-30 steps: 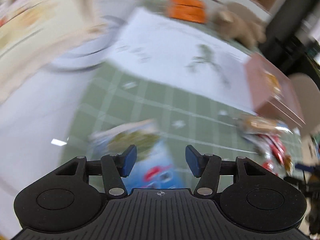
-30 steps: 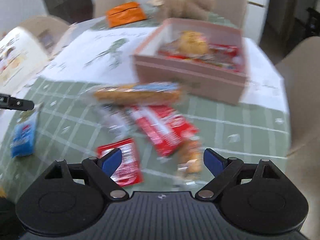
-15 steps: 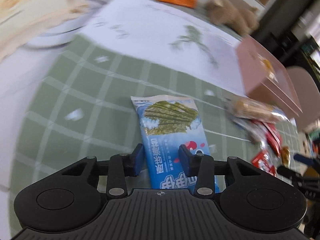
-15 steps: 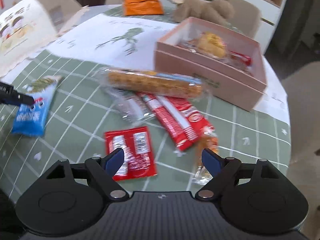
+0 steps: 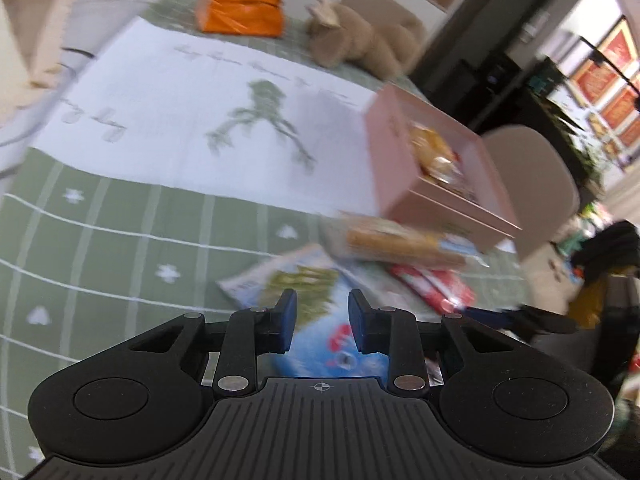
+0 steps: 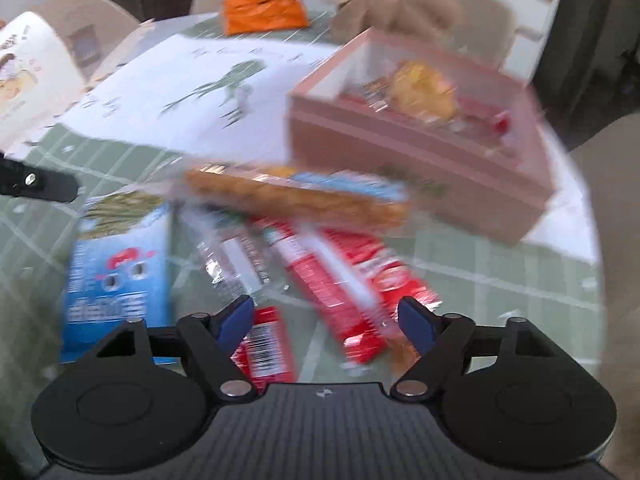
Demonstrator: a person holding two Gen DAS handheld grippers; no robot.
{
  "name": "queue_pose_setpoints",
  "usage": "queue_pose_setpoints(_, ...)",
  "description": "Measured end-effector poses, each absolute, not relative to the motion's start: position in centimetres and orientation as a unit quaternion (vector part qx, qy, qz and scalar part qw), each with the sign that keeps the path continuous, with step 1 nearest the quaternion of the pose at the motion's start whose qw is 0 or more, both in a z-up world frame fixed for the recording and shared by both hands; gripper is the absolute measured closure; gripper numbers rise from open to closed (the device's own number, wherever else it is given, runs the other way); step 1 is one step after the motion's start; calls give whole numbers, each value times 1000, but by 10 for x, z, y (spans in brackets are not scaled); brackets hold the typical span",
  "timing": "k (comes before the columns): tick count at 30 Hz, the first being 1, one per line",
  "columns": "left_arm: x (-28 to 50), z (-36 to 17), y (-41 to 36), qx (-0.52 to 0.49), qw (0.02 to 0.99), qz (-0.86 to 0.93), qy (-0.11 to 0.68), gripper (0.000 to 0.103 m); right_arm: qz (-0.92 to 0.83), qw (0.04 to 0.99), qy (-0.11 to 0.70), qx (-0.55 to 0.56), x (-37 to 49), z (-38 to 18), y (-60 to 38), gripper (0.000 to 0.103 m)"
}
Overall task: Organize snacks
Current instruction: 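Move the left gripper past the blue seaweed pack toward a clear-wrapped candy, then grasp the clear-wrapped candy stick with the left gripper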
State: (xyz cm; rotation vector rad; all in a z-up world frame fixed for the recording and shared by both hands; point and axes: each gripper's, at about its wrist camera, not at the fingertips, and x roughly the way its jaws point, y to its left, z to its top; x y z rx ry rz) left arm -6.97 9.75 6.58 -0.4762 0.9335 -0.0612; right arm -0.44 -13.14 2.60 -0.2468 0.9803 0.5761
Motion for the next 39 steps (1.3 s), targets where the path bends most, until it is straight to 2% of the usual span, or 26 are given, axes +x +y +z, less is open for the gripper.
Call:
queue_pose_setpoints(8,-43,50,41,-172,848,-104,491,71,331,817,453,-132,-34,40,-127,26)
queue_pose_setpoints(13,-39,35,6,-97,843,-129,513,71,283,846,426,-147,-40,55,-159,26)
queue_pose_setpoints(18,-51,35,5,-42,848,-131,511,71,203,875,419,-132,-31,50,-193,26)
queue_pose_setpoints(26,-48,41,52,-61,857,-48,509,74,198,860,467,-59,-20,26,-203,26)
queue_pose_setpoints(32,-23,44,63,-207,834,-58,508,73,249,848,458,-94,-36,21,-172,26)
queue_pose_setpoints(36,3,37,34,-171,840,-46,513,72,246,849,456,-105,-38,22,-171,25)
queue_pose_setpoints(39,13,31,4,-105,848,-45,518,66,230,854,455,-104,-39,21,-178,21)
